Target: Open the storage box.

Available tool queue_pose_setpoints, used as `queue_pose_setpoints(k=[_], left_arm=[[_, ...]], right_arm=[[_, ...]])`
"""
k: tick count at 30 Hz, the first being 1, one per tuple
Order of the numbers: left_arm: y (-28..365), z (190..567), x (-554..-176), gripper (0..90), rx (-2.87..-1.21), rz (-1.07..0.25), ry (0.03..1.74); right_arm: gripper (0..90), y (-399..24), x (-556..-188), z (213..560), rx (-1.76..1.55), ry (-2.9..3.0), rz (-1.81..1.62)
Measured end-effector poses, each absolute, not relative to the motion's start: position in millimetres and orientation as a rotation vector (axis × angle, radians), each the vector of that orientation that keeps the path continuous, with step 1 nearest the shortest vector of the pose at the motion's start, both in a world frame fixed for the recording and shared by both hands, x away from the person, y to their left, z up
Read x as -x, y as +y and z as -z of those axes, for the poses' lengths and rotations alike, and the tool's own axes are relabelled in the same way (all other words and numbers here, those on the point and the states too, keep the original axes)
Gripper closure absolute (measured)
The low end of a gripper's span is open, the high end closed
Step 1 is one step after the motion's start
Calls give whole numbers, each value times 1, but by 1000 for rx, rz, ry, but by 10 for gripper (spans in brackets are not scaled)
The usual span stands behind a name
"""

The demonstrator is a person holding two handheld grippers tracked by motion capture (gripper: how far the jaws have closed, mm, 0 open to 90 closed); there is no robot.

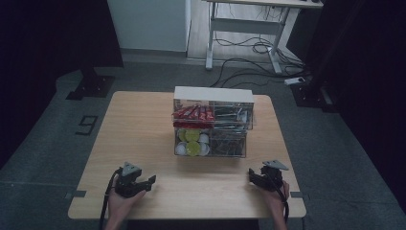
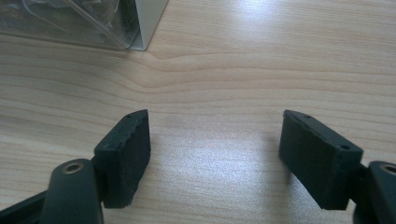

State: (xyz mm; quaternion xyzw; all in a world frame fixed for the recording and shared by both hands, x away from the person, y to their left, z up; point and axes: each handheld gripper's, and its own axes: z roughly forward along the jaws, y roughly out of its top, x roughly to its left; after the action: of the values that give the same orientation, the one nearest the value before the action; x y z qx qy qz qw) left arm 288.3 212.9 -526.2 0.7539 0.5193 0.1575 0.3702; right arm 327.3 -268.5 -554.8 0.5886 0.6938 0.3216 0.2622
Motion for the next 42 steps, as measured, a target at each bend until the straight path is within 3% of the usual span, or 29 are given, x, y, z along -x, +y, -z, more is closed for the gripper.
queue_pose_setpoints(k=[17,42], left_arm=[[214,525,-287,325,-1915,-401,1332],[214,526,-288,325,-1909,-402,1335]], right_arm=[[405,-279,-321,551,-1612,1838,-980],[691,-284,-305,519,-1516,1769,-1143]])
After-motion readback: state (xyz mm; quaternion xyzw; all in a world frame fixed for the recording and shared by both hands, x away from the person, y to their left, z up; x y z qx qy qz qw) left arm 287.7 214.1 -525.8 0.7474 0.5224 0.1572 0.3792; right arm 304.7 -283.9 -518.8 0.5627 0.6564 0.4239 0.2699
